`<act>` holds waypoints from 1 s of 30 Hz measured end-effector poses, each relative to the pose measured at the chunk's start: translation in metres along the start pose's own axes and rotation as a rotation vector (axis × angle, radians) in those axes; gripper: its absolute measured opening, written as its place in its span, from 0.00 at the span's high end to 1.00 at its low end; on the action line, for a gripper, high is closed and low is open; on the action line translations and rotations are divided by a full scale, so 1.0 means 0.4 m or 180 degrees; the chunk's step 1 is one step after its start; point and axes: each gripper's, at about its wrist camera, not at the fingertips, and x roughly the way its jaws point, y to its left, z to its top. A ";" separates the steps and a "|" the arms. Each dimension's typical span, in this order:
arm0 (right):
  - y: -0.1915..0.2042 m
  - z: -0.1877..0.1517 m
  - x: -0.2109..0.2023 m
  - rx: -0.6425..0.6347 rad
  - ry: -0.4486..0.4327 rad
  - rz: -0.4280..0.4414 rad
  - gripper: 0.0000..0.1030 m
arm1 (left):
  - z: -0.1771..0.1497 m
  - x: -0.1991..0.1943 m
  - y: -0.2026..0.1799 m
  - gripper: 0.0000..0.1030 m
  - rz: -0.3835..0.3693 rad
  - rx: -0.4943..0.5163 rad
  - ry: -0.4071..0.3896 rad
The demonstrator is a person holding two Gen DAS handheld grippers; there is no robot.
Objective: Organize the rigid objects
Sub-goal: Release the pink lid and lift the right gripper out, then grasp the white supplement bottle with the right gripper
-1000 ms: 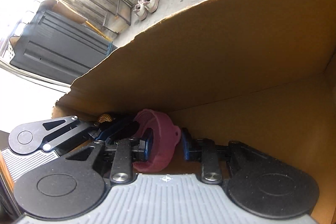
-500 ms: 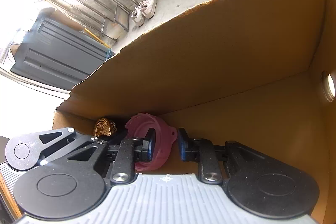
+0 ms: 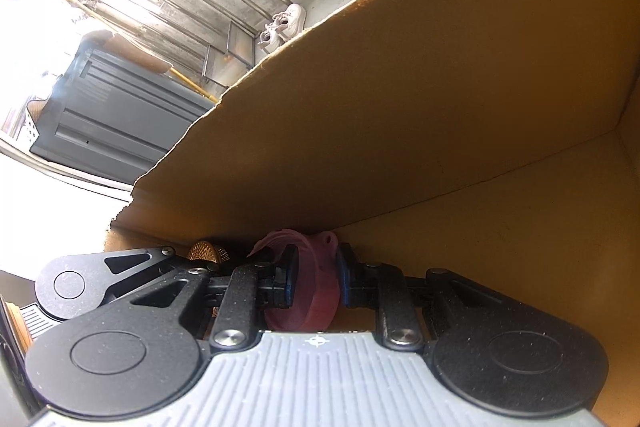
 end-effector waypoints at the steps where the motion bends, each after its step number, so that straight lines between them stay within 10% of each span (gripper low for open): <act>1: 0.002 -0.001 -0.001 -0.0009 0.0001 -0.0002 0.77 | 0.000 -0.004 -0.005 0.93 0.0011 0.0008 0.0007; 12: 0.073 -0.043 -0.149 -0.0216 -0.0384 -0.0081 0.63 | -0.071 -0.240 -0.069 0.83 0.0269 -0.0056 -0.0318; 22: 0.204 -0.229 -0.482 -0.1044 -0.0909 0.0102 0.63 | -0.353 -0.616 -0.137 0.41 -0.0107 -0.0654 -0.1682; 30: 0.290 -0.408 -0.541 -0.1921 -0.1001 -0.0111 0.61 | -0.455 -0.488 -0.189 0.33 -0.0441 -0.1056 -0.2033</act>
